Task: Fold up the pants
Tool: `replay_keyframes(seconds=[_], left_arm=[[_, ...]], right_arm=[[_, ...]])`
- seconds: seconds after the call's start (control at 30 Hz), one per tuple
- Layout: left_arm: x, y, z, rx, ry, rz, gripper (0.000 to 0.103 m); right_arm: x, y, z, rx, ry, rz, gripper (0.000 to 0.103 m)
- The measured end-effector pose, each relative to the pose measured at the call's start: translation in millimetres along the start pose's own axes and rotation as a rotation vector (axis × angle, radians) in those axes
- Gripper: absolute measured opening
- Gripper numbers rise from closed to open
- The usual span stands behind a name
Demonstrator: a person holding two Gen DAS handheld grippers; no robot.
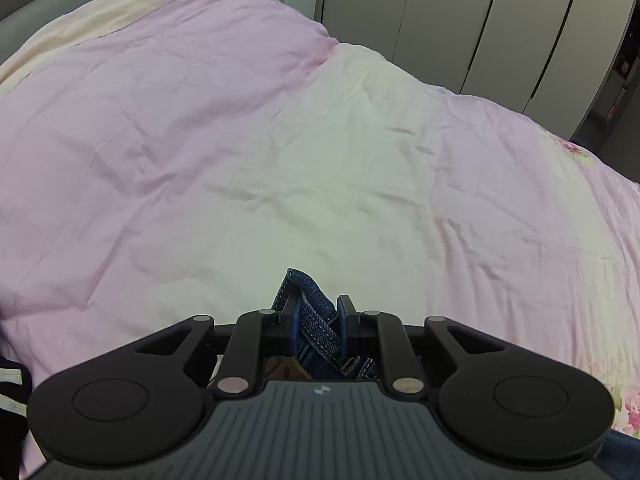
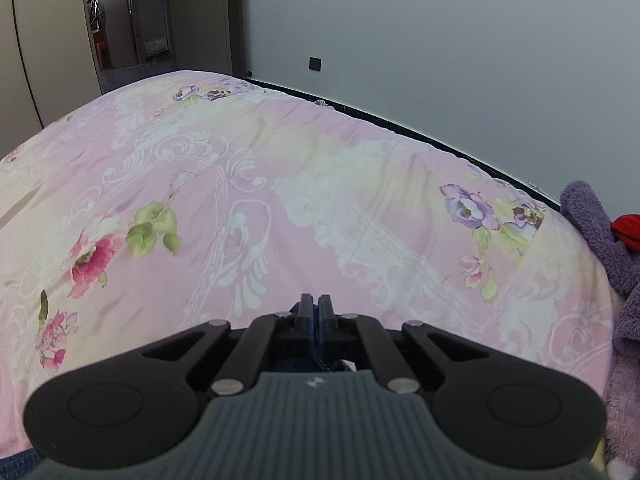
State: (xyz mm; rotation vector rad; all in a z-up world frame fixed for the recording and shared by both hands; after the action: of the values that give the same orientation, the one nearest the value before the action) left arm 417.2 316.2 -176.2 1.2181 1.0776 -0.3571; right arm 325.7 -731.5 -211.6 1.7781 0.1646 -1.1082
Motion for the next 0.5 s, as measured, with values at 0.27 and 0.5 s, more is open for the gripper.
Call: replay_keyframes(seconds=[0.27, 0.5], left_arm=[[35, -15, 9, 0.068, 0.058, -0.052, 0.029], [-9, -22, 18, 0.200, 0.054, 0.035, 0.067]], right_arm=[[29, -6, -13, -0.034, -0.037, -0.049, 0.000], [18, -11, -19, -0.074, -0.037, -0.028, 0.035]])
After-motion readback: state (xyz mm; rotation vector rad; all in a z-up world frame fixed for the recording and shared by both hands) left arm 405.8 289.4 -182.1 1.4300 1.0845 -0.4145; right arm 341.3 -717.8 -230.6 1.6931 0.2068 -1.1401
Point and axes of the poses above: each gripper's, at about its wrist camera, not at the fingertips, and x roughly the way its jaws point, z to its right, y to its top, the point moved 6 cm from there along x, roughly the way its jaws point, and after that the axes turned 9 degrees about y, right-handed, at the moved point
